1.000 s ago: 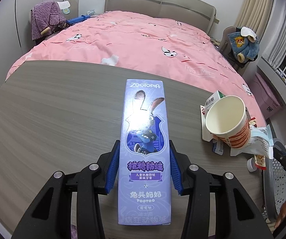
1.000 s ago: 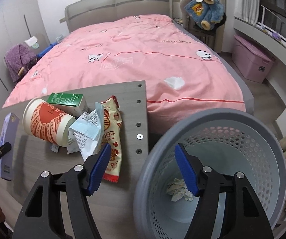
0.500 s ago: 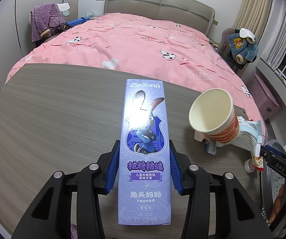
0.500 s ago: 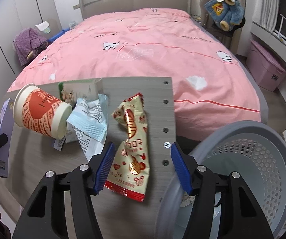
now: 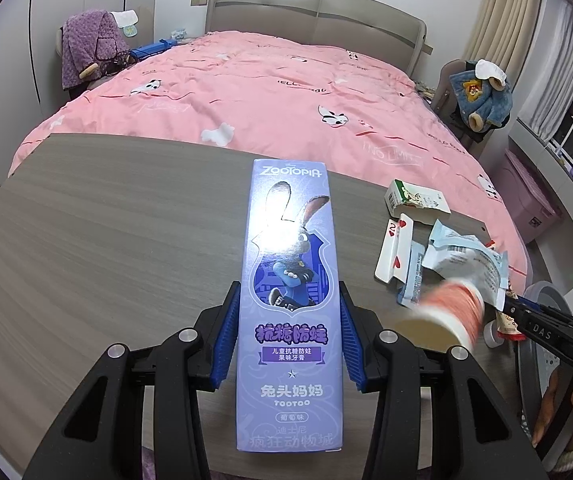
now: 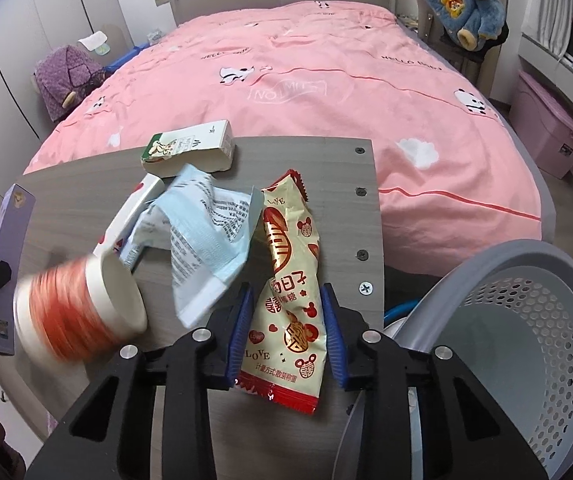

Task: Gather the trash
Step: 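Grasp the snack packet with the right gripper while the left gripper holds the box, then lift the snack packet toward the wastebasket while the left gripper holds the box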

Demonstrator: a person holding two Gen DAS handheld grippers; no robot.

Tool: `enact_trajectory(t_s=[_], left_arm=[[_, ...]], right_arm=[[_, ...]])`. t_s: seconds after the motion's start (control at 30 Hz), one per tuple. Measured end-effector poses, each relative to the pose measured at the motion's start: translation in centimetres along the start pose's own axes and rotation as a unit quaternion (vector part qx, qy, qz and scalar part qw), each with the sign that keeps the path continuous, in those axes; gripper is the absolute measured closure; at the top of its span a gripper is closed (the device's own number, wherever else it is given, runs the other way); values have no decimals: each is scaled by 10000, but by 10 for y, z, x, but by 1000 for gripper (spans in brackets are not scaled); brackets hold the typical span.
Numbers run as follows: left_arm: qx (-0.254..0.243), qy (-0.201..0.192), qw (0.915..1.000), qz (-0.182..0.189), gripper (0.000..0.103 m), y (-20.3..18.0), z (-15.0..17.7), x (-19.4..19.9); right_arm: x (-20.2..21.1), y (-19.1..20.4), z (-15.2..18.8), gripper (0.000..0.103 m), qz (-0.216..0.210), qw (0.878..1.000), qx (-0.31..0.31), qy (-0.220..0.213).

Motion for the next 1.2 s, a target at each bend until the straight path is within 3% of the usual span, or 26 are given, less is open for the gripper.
enact_trajectory(t_s=[0.6, 1.2], left_arm=[[-161, -89, 9997, 164, 59, -10, 3, 13], [-301, -200, 9991, 232, 59, -19, 2, 24]], right_arm=[[24, -14, 10, 78, 102, 9961, -597, -638], [27, -15, 5, 78, 38, 9952, -629, -751]])
Point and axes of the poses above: each gripper's, at about its wrist camera, not at the fingertips, and x roughly against the way its jaws point, y to its left, z to its underside, the point moved 4 cm from there along -x, roughly the way its jaws point, and after that the axes turned 13 degrees about -z, right-handed, at the moved point
